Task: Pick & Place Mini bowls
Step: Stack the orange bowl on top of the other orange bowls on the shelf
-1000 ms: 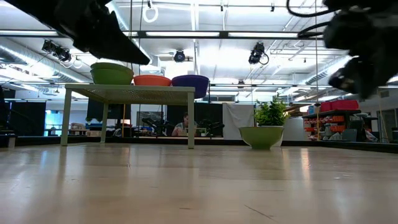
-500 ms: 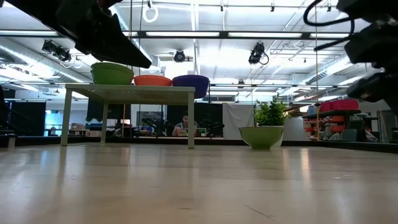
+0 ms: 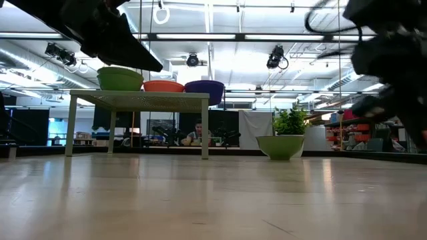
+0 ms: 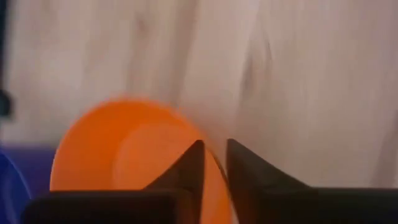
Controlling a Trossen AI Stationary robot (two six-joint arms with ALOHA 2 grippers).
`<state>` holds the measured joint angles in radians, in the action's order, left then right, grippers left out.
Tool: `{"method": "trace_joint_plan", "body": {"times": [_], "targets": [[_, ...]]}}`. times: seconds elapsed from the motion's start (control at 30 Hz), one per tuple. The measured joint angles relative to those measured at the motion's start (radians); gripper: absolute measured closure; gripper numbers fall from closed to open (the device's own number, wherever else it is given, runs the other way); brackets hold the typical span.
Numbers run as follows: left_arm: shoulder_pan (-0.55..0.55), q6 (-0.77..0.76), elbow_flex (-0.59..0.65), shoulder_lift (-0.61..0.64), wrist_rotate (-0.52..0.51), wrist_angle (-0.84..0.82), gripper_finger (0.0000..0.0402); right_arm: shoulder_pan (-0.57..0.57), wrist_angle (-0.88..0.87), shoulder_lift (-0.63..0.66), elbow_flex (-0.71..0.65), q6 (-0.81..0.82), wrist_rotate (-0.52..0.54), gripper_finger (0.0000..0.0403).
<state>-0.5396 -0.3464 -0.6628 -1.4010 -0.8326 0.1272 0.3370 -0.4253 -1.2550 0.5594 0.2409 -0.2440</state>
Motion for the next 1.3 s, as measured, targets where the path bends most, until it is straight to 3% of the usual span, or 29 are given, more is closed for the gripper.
{"method": "trace_joint_plan", "body": {"times": [0.1,0.3,0.5,0.63,0.83,0.97,1.13,1.3], "targets": [[0.008,0.027,0.000,0.000,0.005,0.025,0.0390,-0.021,0.146,-0.012,0.013,-0.018,0.010,0.0391],[0.025,0.104,-0.001,0.000,0.057,0.127,0.0390,-0.082,0.265,-0.098,0.120,0.010,0.123,0.0392],[0.049,0.258,-0.001,0.000,0.233,0.264,0.0382,-0.174,0.265,-0.279,0.264,-0.004,0.107,0.0397],[0.068,0.329,-0.001,0.000,0.355,0.293,0.0342,-0.235,0.266,-0.386,0.364,-0.073,0.043,0.0398],[0.091,0.344,-0.003,-0.026,0.474,0.279,0.0252,-0.314,0.269,-0.464,0.472,-0.147,-0.006,0.0398],[0.102,0.371,-0.031,-0.086,0.484,0.261,0.0209,-0.358,0.281,-0.471,0.509,-0.161,-0.008,0.0398],[0.105,0.515,-0.105,-0.162,0.403,0.251,0.0190,-0.379,0.284,-0.471,0.524,-0.176,-0.013,0.0398],[0.121,0.502,-0.218,-0.193,0.452,0.016,0.0191,-0.380,0.282,-0.471,0.524,-0.187,-0.039,0.0398]]}}
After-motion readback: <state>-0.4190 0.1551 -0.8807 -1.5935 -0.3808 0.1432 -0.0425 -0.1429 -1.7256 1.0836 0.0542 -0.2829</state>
